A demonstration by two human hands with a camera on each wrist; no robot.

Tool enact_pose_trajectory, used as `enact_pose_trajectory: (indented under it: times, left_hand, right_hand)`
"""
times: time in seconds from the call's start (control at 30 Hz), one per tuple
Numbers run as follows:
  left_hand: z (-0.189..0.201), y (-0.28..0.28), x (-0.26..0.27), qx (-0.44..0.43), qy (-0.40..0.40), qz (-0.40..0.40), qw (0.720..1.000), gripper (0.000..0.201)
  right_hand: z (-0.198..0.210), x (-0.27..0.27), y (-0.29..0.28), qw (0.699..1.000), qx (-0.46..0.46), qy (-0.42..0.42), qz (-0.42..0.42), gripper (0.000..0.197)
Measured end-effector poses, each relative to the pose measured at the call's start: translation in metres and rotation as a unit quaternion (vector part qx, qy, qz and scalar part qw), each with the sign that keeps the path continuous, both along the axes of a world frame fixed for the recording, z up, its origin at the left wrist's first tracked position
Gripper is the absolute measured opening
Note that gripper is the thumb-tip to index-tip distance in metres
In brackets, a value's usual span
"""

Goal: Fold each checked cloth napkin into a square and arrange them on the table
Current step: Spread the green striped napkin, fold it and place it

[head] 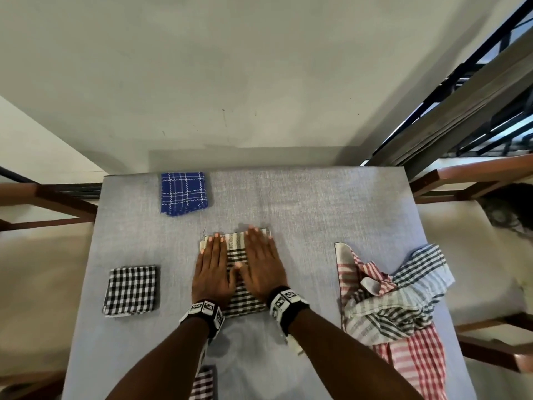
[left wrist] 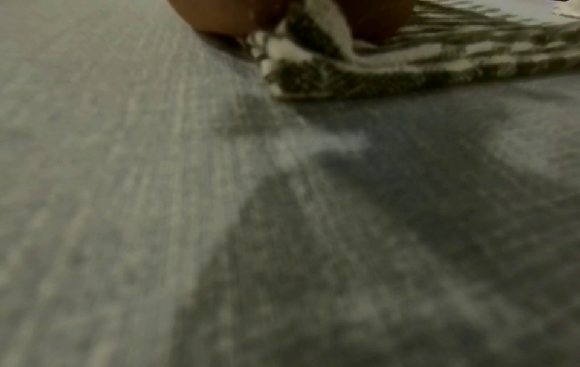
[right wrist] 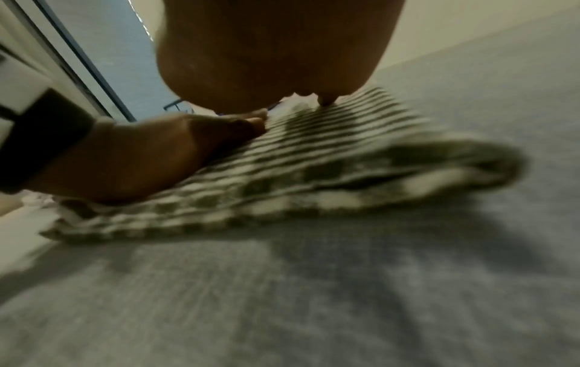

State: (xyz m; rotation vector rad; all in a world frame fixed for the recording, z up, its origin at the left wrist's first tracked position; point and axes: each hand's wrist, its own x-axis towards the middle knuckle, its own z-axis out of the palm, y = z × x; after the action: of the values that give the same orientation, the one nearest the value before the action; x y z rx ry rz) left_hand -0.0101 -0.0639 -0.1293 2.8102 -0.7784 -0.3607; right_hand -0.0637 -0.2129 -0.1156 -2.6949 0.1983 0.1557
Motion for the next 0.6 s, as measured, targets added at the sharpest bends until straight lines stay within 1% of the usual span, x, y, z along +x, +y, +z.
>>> enact_pose_trajectory:
  times: [0.07,0.17,0.23,0.33,0.4,0.53,0.6]
  left_hand:
    - [-0.002,0.002,-0.001,0.007,-0.003,-0.005,1.0,0.071]
    - [-0.005,0.004,0.001,0.016,-0.007,-0.011,1.0,0.072]
    - [-0.005,0.004,0.002,0.005,-0.008,-0.008,1.0,0.069]
    - [-0.004,0.003,0.001,-0.003,-0.004,-0.01,1.0,0.068]
    - [-0.004,0.003,0.002,-0.005,-0.003,-0.006,1.0,0.067]
    - [-0.003,0.002,0.002,-0.004,-0.007,-0.002,1.0,0.068]
    - [-0.004,0.002,0.001,0.002,-0.004,0.001,1.0,0.068]
  right_hand:
    - [0.001,0.007,0.022,0.998,0.028,0.02,0.046,0.071]
    - [-0.009,0.007,0.026,0.998,-0.004,0.024,0.051,0.074]
    - [-0.015,-0.001,0.013,0.999,-0.025,0.014,0.039,0.075]
    - [-0.017,-0.011,-0.011,0.999,-0.033,0.002,-0.011,0.076]
    - [-0.015,-0.013,-0.018,0.999,-0.037,0.003,-0.019,0.075]
    - [-0.01,-0.012,-0.007,0.998,-0.028,0.01,-0.051,0.075]
    - [-0.006,-0.011,0.006,0.999,-0.01,0.004,-0.042,0.073]
